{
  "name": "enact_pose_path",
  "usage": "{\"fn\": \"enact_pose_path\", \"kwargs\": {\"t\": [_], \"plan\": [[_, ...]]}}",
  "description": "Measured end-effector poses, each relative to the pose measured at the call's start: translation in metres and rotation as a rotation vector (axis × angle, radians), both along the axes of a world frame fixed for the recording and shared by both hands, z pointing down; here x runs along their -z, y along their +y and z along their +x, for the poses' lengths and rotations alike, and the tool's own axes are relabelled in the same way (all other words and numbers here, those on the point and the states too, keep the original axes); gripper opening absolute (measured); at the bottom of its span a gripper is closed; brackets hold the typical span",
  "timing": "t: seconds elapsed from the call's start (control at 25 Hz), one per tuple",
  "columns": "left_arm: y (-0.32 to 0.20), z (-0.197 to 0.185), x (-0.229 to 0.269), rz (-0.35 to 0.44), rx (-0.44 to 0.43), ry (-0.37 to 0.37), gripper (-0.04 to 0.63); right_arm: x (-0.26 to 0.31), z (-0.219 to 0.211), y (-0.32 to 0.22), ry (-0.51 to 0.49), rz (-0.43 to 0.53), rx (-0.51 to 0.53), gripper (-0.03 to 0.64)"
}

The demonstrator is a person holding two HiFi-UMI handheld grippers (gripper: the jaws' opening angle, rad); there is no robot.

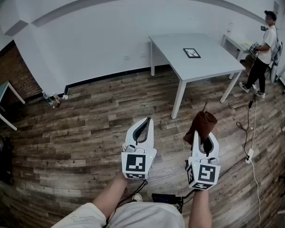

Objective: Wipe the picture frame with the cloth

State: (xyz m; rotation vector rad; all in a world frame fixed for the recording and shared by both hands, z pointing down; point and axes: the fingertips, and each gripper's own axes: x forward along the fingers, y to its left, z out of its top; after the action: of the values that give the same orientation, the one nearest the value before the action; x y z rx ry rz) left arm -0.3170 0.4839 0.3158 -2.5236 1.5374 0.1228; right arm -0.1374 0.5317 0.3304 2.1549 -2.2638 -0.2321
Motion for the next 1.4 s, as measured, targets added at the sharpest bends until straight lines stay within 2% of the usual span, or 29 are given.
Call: {"fn": "enact_pose_path", "kwargs": {"t": [0.72,1.08,1.4], "plan": [[-0.001,0.011,-0.004,-0.011,-0.009,-0.004,0.0,-0.003,0.012,0.002,-0.013,-0.007,-0.024,0.107],[0.005,0.048,-0.005,-0.011,-0.029,-0.014,0.0,-0.006,0.048,0.012,-0.034,-0.005,-0.052,0.108],[0.017,0.101,-0.005,0.0,-0.052,-0.029,0.0,-0.012,0.103,0.026,-0.04,0.001,-0.076,0.108]]}}
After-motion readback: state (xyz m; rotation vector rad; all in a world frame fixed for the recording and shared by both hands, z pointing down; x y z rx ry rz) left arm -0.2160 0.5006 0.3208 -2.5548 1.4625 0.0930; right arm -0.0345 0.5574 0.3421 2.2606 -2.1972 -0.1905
